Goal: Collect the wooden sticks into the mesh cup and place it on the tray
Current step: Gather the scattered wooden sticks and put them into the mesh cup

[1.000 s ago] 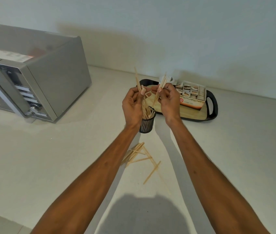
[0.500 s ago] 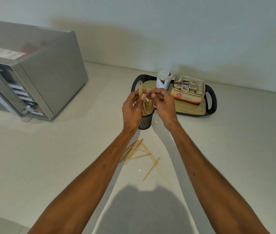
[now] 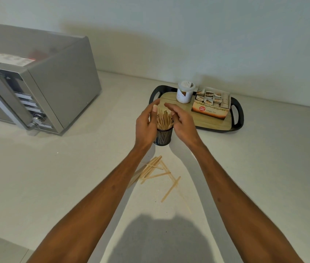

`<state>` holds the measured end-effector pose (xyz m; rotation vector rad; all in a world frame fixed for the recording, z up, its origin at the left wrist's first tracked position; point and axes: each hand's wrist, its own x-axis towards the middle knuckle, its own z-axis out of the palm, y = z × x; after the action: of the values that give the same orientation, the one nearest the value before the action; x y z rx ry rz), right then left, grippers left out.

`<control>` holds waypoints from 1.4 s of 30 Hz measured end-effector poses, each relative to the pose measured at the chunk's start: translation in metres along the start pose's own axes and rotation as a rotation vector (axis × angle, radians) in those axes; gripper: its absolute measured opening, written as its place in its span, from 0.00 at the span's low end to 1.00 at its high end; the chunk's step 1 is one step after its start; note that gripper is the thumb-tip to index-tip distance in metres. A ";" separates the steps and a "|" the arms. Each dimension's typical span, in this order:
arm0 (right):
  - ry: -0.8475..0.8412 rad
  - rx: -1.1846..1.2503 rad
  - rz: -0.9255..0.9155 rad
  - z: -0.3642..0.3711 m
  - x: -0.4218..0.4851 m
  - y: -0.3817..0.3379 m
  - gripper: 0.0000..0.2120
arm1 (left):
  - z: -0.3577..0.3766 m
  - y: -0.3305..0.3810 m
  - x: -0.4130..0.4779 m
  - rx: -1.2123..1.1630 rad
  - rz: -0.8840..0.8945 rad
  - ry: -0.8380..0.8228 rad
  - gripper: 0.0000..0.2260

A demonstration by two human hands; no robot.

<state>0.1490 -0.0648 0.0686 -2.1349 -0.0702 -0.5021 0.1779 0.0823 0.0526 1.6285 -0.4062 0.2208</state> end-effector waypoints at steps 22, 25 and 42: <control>-0.486 -0.645 0.664 -0.032 -0.160 0.001 0.16 | -0.072 -0.014 -0.126 1.066 -0.358 -0.349 0.23; -0.410 -0.640 0.640 -0.009 -0.175 -0.004 0.17 | -0.059 -0.007 -0.135 1.111 -0.322 -0.375 0.22; -0.102 -0.727 0.258 0.037 -0.149 -0.014 0.11 | -0.041 -0.014 -0.139 1.111 -0.139 -0.430 0.18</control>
<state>0.0218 -0.0061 0.0048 -2.8227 0.3809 -0.2831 0.0596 0.1415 -0.0088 2.8098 -0.5316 -0.0422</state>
